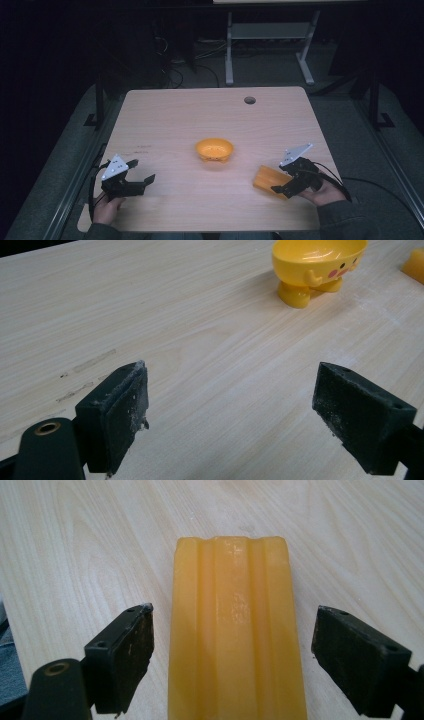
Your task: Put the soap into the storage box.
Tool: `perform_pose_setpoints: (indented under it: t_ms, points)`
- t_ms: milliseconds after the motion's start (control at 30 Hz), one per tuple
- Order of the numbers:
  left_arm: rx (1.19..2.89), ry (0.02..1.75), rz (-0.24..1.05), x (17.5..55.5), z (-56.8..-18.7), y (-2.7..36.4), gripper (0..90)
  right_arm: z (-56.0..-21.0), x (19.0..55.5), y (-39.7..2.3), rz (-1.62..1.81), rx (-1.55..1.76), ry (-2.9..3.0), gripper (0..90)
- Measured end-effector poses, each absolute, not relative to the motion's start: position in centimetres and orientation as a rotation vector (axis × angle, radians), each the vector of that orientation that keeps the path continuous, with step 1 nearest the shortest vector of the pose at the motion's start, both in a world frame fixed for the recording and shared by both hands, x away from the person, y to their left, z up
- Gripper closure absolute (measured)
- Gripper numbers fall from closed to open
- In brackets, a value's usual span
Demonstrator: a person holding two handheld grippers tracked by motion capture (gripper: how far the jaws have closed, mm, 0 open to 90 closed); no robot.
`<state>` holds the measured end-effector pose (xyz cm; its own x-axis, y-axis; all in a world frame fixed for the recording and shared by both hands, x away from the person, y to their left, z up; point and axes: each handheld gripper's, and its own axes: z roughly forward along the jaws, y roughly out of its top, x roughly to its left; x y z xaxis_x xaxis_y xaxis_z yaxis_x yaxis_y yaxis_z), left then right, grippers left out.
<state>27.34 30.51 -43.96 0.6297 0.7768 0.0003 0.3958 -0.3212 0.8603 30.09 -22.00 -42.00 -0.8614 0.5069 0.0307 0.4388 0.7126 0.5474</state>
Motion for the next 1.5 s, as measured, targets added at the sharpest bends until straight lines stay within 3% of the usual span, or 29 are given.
perform_pose_setpoints:
  t_ms: [1500]
  points:
    - [1.938, 0.926, 0.525, 27.4, -43.9, 30.5, 14.1, -45.3, 32.0, -19.4, 0.651, 0.741, 2.911, 19.1]
